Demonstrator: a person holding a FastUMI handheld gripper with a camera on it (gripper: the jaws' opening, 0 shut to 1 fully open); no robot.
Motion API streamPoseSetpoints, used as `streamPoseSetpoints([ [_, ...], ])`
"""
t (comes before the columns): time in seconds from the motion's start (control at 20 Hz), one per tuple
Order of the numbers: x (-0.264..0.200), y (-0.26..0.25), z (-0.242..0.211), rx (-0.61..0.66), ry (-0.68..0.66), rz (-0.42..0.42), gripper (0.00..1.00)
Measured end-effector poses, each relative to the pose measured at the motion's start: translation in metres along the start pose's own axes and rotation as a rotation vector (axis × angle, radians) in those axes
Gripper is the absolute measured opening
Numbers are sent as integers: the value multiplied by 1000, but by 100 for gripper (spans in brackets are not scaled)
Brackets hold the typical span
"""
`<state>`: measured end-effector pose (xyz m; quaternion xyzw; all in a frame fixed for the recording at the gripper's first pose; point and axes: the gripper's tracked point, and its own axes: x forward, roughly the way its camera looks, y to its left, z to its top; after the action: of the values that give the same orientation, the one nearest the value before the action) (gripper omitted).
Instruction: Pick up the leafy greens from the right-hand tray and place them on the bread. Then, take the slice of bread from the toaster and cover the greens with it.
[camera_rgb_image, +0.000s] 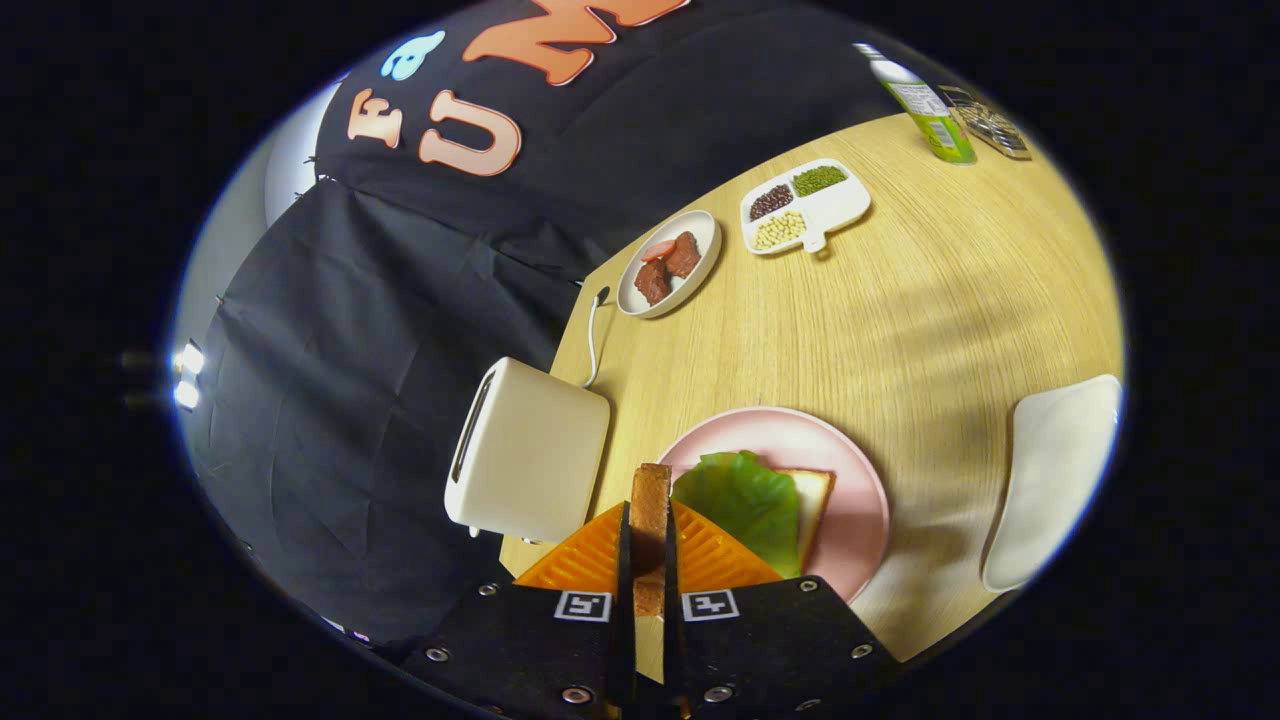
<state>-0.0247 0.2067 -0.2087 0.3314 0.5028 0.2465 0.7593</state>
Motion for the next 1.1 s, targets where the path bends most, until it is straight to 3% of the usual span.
streamPoseSetpoints([
  [0.45,2,-28,-11,-56,-4,-81,11],
  [0.55,2,-31,-11,-73,-10,-95,15],
  [0.85,-8,-44,5,-200,-122,-189,31],
  [1.0,-22,-36,23,-244,-222,-202,50],
  [1.1,-37,-34,40,-297,-315,-233,55],
])
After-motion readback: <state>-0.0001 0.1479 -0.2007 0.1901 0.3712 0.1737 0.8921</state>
